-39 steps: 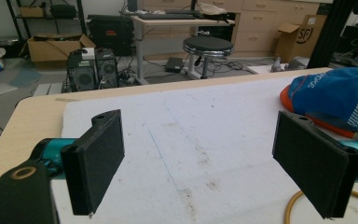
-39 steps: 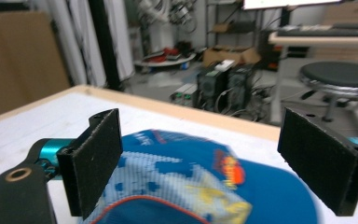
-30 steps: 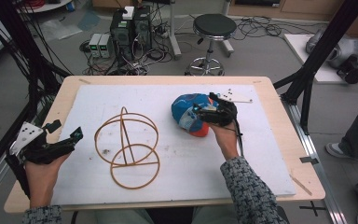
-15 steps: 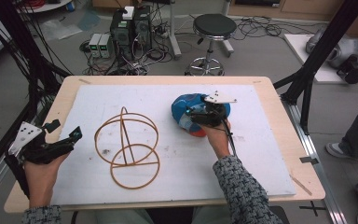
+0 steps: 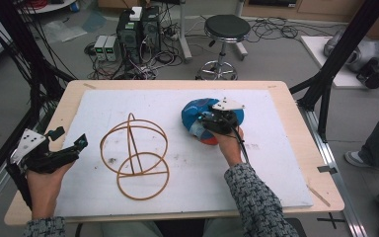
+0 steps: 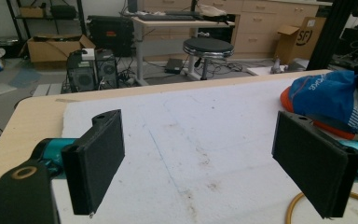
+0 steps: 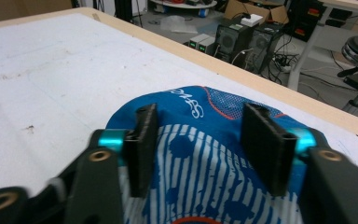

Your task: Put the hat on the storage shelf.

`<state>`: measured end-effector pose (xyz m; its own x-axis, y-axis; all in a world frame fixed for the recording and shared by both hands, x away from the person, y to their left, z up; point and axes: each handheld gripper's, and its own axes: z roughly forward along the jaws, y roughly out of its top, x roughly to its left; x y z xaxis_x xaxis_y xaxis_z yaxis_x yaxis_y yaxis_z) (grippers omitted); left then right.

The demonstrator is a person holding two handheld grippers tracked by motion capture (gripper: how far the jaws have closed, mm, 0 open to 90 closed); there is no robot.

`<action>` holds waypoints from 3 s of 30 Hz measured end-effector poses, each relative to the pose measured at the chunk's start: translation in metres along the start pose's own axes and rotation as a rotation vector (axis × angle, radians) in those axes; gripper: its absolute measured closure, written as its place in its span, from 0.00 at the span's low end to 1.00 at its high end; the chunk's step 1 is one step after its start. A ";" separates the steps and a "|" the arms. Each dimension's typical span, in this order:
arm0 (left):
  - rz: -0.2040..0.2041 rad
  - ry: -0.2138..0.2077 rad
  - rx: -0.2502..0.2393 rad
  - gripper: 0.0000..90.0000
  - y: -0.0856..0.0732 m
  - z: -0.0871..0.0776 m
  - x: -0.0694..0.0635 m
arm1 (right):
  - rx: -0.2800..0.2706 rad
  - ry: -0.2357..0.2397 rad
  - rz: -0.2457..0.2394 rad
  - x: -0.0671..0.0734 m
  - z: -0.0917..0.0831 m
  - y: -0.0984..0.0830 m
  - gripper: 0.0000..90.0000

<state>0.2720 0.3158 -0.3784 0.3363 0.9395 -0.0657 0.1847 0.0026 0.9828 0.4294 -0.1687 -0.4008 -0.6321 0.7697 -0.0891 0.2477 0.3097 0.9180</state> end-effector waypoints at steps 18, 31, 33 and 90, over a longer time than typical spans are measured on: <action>-0.004 0.007 0.000 0.19 -0.001 -0.001 0.002 | -0.021 0.014 0.063 -0.006 -0.006 0.003 0.97; -0.005 0.010 0.003 0.19 -0.001 -0.001 0.003 | -0.140 -0.015 0.153 -0.013 -0.023 0.015 0.98; -0.008 0.012 0.001 0.19 -0.001 -0.001 0.003 | -0.148 -0.017 0.154 -0.013 -0.025 0.018 0.98; -0.014 0.041 -0.015 0.19 0.002 -0.010 0.011 | -0.505 0.179 0.198 0.002 -0.105 0.118 0.98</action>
<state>0.2666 0.3297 -0.3749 0.2960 0.9524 -0.0726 0.1754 0.0206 0.9843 0.3803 -0.1893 -0.2522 -0.7350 0.6655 0.1300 0.0201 -0.1703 0.9852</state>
